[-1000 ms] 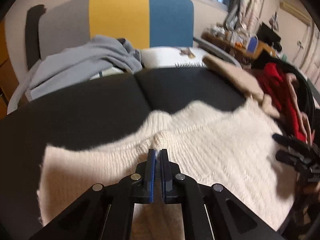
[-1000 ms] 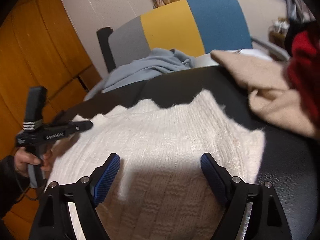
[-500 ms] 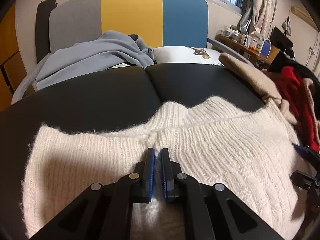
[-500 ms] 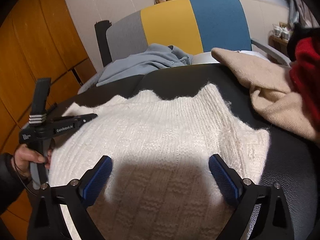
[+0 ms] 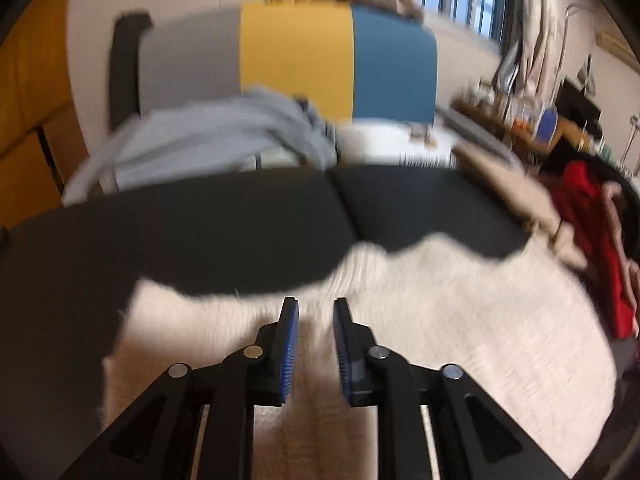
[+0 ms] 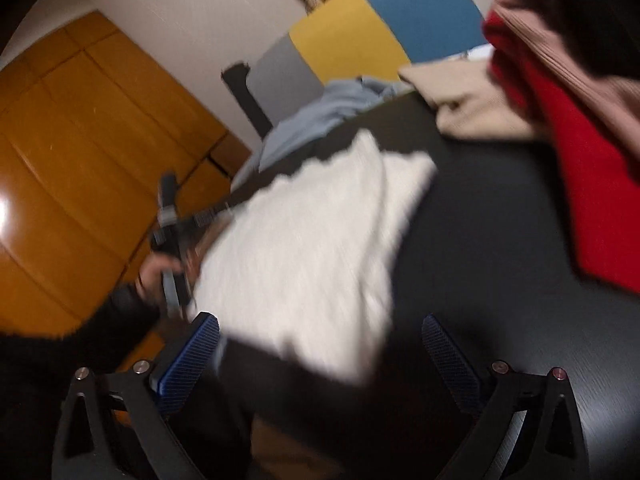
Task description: Fold clothes
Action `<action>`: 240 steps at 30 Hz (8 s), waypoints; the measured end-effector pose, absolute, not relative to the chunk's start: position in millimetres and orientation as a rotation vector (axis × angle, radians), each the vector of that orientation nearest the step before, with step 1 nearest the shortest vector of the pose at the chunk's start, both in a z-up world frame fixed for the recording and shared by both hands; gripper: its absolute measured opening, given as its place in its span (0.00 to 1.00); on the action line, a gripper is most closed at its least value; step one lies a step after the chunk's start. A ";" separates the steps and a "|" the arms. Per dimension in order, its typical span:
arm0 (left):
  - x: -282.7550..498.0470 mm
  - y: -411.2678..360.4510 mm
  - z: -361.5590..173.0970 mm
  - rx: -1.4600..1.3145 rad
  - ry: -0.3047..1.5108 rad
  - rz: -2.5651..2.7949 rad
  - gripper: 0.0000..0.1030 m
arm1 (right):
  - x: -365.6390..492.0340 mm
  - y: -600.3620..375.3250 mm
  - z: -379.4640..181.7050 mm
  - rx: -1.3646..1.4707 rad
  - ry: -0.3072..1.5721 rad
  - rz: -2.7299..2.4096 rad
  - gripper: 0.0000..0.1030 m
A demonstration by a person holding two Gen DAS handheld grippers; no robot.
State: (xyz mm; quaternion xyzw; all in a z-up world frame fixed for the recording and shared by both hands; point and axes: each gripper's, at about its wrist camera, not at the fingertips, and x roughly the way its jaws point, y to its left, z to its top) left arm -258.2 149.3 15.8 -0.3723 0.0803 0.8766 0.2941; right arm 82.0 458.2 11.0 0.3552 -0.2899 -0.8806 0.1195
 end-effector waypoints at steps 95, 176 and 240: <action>-315.3 -53.5 -68.2 -1.420 -0.557 1.807 0.40 | -86.8 394.2 -2.9 1.105 -0.427 -2.744 1.00; -239.7 180.3 98.7 -1.347 -0.691 1.801 0.13 | -79.6 417.4 -19.4 1.159 0.302 -2.230 1.00; -136.0 178.7 9.1 -0.839 -0.078 2.026 0.21 | 39.7 440.5 24.0 1.177 -0.460 -2.775 1.00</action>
